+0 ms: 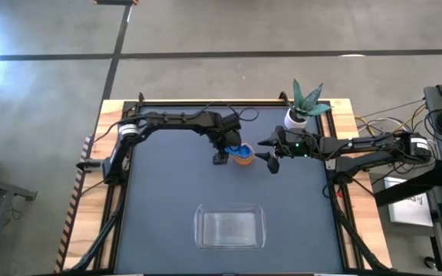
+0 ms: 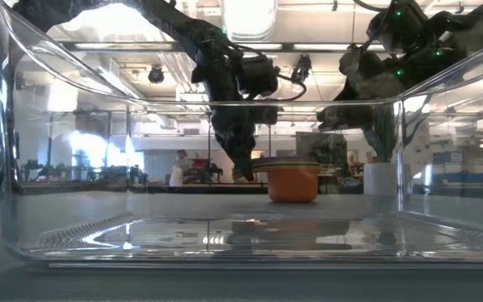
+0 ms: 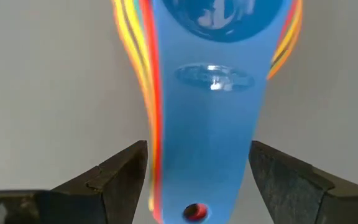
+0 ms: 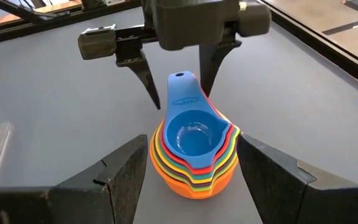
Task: Nest measuring cups in basket
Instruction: Put the stacked measuring cups into the transparent bin
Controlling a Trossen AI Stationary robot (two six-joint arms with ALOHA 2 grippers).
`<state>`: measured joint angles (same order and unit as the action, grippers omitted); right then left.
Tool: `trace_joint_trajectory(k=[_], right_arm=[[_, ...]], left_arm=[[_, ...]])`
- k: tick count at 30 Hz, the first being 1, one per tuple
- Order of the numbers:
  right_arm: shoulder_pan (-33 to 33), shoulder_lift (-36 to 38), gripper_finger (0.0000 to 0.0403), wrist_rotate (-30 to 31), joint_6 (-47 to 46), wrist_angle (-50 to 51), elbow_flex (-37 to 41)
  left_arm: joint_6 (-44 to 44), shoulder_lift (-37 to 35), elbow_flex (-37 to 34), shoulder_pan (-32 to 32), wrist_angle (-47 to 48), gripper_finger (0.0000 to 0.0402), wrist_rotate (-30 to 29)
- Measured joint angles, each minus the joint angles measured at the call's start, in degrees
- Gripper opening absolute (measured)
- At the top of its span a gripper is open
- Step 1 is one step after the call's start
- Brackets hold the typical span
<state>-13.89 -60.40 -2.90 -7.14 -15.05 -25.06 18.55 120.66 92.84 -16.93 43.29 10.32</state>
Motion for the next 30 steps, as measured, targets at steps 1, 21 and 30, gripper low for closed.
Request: trace_joint_trajectory(k=[1, 21, 30], right_arm=[[0.0, 0.0, 0.0238, 0.0, -0.4, 0.0, 0.0], [0.0, 0.0, 0.0238, 0.0, -0.5, 0.0, 0.0], [0.0, 0.0, 0.0238, 0.0, -0.5, 0.0, 0.0]], left_arm=[[0.0, 0.2, 0.0, 0.0, 0.0, 0.0263, 1.0], [-0.6, 1.3, 0.0, 0.0, -0.1, 0.0248, -0.7], [-0.6, 1.3, 0.0, 0.0, -0.1, 0.0191, -2.2]])
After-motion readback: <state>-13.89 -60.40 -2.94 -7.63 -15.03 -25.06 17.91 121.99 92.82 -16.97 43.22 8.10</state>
